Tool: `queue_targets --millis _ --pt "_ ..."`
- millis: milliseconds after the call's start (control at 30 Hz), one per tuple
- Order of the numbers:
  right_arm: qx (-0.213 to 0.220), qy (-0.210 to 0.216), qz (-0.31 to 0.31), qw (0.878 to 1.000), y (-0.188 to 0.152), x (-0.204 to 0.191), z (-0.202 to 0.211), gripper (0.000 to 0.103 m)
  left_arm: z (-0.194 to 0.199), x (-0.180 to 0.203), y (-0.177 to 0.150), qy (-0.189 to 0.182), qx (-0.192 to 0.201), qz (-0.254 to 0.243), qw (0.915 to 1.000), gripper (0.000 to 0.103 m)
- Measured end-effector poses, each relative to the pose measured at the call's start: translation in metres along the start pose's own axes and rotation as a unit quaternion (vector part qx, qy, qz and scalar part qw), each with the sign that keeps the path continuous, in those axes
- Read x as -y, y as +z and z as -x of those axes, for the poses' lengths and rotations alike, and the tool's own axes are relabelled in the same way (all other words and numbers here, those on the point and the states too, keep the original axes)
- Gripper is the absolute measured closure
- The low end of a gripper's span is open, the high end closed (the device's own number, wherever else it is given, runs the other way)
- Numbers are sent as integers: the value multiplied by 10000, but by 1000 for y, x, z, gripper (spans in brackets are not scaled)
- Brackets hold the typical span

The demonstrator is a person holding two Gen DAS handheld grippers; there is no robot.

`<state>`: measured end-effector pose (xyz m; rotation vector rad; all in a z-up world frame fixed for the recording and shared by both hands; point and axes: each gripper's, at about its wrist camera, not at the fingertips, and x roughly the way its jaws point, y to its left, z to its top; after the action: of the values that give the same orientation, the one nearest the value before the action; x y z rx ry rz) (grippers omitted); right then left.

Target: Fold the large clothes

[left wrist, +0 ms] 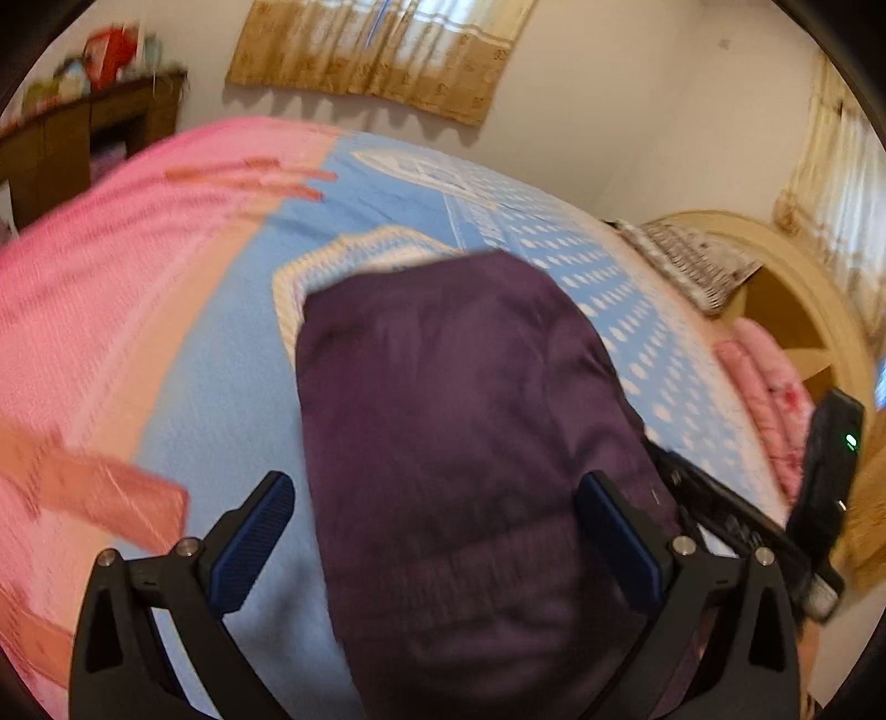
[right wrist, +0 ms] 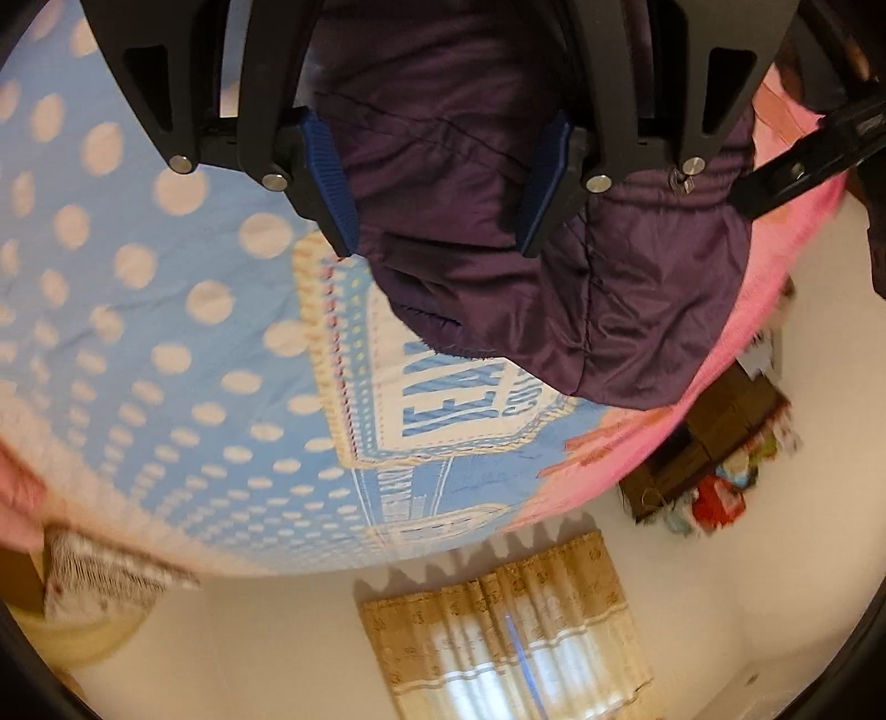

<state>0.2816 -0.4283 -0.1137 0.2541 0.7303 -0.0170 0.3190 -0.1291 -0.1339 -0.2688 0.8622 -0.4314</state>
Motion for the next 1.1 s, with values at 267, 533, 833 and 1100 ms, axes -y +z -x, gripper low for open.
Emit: queue_targets --millis 267,533,833,1100 --pt "-1151 864 -628 9876 8 46 -30 16 -12 -22 -16 -912 -383 458 9940 0" --pt "-1813 2095 -1251 9527 2 74 -66 16 -23 -30 -18 -1281 -432 762 9879 0" --pt "-1781 2651 -1439 9366 -11 80 -77 13 -27 -46 -29 -1739 -339 1094 9781 0" --pt "-1790 2852 -1487 9298 -13 94 -78 11 -41 -60 -29 -2045 -400 1343 9688 0"
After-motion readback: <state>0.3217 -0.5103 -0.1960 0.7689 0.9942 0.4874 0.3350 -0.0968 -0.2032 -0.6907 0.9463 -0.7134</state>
